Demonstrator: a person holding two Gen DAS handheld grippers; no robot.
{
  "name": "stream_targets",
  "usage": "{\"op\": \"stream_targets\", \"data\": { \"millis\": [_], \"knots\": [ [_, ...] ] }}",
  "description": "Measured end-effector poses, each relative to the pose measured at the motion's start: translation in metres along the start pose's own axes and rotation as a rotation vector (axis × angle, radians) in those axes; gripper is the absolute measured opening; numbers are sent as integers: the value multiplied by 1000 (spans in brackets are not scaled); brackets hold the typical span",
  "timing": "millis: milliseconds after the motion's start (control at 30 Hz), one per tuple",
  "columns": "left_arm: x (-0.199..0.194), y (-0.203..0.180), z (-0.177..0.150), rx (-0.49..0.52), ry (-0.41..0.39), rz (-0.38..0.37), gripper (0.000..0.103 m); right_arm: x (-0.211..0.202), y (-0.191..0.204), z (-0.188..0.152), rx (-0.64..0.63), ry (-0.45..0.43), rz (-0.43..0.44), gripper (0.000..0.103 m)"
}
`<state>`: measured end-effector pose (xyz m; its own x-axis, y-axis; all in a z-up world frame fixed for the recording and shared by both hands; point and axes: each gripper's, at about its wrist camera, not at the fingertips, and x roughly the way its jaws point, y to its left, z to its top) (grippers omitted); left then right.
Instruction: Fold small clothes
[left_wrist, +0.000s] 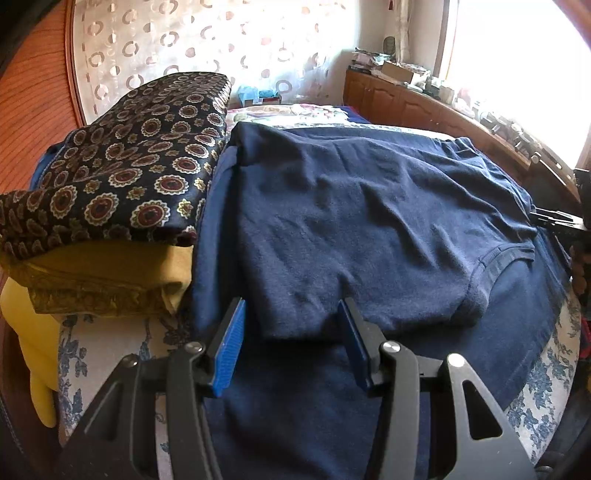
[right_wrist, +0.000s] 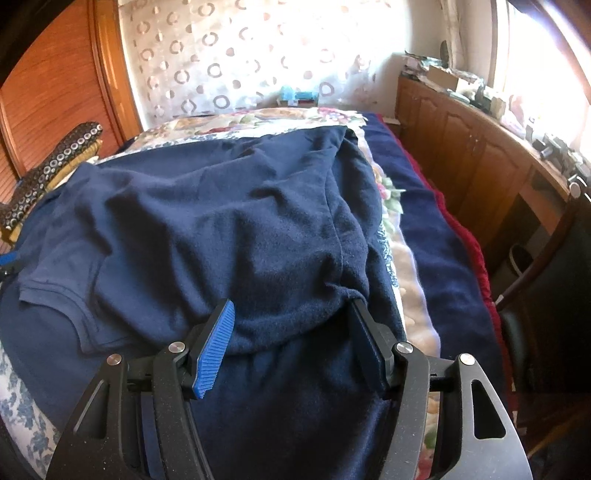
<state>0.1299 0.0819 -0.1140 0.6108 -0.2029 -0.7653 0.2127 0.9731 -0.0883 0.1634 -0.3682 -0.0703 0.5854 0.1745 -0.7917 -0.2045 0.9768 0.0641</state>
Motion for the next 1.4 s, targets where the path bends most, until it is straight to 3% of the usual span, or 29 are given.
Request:
{"op": "stream_targets", "data": {
  "millis": [200, 267, 400, 600, 767, 867, 900, 1200, 1400],
  "knots": [
    [-6, 9, -4, -22, -14, -22, 49, 0, 1, -1, -1, 0, -2, 64],
    [-9, 11, -5, -23, -22, -53, 37, 0, 1, -1, -2, 0, -3, 65],
    [-15, 15, -6, -21, -45, -43, 11, 0, 0, -1, -2, 0, -4, 65],
    [-16, 8, -4, 10, -39, -16, 5, -1, 1, 0, -5, 1, -3, 64],
    [-18, 4, 0, 15, -50, -5, 4, 1, -5, 5, 5, 12, 16, 46],
    [-19, 3, 1, 27, -52, -4, 4, 2, -9, 8, 1, 10, 3, 23],
    [-22, 2, 1, 28, -63, -3, 3, 1, -9, 9, -9, 13, 21, 6],
    [-71, -10, 3, 44, -184, -26, 2, -50, -14, 15, -8, -134, 72, 1],
    [-100, -6, -6, 9, -219, -47, 2, -91, -11, 18, -31, -205, 91, 1]
  ]
}}
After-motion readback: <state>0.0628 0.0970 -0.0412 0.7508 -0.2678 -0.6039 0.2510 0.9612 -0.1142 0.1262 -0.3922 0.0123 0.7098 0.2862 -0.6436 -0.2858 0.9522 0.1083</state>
